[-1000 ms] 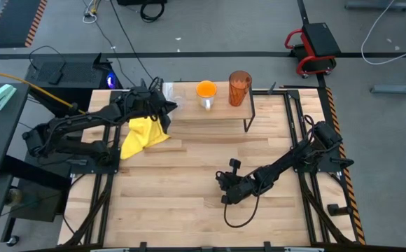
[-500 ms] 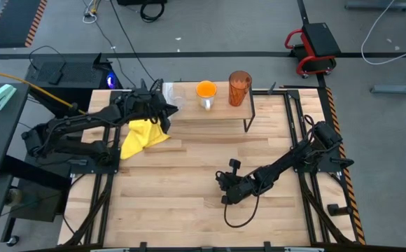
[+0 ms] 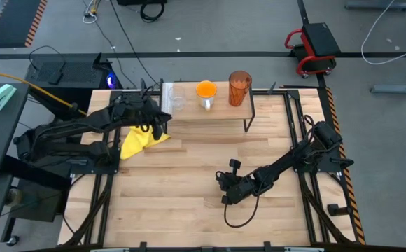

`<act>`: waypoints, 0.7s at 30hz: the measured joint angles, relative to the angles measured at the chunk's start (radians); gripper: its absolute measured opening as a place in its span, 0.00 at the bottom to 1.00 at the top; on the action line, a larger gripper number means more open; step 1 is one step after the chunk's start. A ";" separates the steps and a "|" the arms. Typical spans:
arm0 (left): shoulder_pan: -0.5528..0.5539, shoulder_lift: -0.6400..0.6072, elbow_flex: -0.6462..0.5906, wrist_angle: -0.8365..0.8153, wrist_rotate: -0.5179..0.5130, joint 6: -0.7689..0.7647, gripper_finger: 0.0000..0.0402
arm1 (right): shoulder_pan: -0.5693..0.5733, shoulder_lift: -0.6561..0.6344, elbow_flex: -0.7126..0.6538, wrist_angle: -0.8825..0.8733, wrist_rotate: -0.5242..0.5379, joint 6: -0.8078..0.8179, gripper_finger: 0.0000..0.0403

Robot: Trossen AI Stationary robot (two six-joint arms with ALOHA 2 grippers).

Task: Stack small to large cups/mugs on shelf
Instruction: Return to Home Position

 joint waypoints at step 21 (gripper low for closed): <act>-0.521 -0.098 0.000 -0.169 -0.400 -0.202 0.11 | 0.062 -0.092 0.000 -0.084 -0.003 0.000 0.01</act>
